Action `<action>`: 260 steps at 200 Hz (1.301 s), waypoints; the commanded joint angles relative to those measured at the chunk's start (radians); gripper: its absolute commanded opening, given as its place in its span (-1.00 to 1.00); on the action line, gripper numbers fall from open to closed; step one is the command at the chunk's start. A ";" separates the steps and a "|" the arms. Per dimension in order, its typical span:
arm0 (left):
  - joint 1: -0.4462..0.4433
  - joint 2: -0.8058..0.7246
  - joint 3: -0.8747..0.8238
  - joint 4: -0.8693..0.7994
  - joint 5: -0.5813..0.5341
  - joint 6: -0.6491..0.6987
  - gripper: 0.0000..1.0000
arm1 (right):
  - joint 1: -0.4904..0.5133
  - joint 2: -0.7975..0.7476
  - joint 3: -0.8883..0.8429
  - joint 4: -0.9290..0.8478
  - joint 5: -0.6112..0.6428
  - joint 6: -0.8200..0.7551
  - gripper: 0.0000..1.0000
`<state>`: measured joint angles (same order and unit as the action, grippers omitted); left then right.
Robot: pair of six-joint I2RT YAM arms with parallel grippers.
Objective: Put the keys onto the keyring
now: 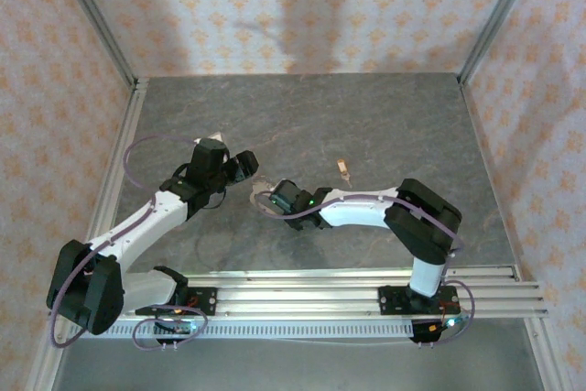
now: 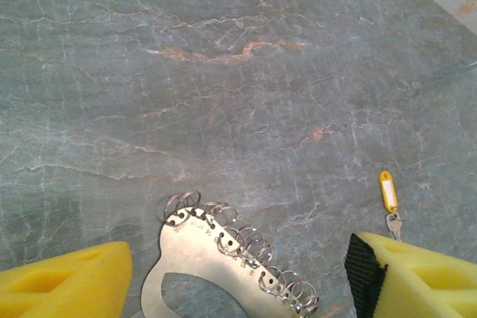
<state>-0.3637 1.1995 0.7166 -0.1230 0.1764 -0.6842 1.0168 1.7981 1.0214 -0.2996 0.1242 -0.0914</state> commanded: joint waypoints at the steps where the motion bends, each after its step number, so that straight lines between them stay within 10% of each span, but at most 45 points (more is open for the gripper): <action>1: 0.012 -0.018 -0.006 -0.010 0.006 0.000 0.55 | 0.000 0.033 0.025 -0.015 0.068 -0.013 -0.36; 116: 0.013 -0.005 -0.005 0.003 0.015 0.000 0.55 | -0.027 0.066 0.035 -0.008 0.119 -0.008 -0.51; 174: 0.012 -0.006 -0.003 0.005 0.021 -0.004 0.55 | -0.035 0.055 0.069 -0.032 0.050 -0.017 -1.00; 260: 0.012 -0.039 0.011 -0.003 0.050 -0.012 0.55 | -0.178 -0.236 0.076 -0.074 -0.353 0.088 -1.00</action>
<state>-0.3634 1.1973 0.7162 -0.1230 0.2066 -0.6849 0.8745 1.6451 1.0821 -0.3511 -0.0731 -0.0620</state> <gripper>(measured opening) 0.774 0.048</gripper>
